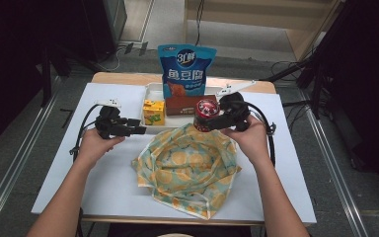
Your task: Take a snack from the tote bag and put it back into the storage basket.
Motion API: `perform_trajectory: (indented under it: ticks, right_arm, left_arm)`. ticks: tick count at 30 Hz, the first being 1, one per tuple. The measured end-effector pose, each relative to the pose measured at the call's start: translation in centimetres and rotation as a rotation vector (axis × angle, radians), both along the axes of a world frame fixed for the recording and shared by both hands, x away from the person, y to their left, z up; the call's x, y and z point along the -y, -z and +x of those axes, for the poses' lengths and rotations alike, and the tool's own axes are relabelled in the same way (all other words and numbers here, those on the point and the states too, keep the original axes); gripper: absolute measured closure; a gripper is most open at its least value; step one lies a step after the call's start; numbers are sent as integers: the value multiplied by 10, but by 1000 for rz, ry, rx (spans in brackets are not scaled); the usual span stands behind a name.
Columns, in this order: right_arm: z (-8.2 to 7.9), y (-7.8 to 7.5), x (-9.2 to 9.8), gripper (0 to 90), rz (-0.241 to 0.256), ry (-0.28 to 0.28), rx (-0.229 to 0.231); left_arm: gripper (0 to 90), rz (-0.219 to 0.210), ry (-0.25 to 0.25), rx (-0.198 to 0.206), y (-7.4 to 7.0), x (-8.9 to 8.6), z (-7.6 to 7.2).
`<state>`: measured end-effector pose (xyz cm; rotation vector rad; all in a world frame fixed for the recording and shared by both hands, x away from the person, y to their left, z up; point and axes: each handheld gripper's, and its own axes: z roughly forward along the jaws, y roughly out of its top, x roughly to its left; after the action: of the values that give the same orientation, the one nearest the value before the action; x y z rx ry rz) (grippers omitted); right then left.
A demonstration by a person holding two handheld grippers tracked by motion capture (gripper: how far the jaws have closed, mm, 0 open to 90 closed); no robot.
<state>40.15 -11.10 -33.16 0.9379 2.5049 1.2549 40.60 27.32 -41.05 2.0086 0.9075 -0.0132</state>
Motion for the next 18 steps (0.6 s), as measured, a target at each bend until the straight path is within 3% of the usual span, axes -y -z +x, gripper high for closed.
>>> perform_trajectory:
  ticks: [18]
  right_arm:
    - [31, 15, 8, 237, -36, 45, -23]
  left_arm:
    - [436, -27, 8, 11, -1, -6, -9]
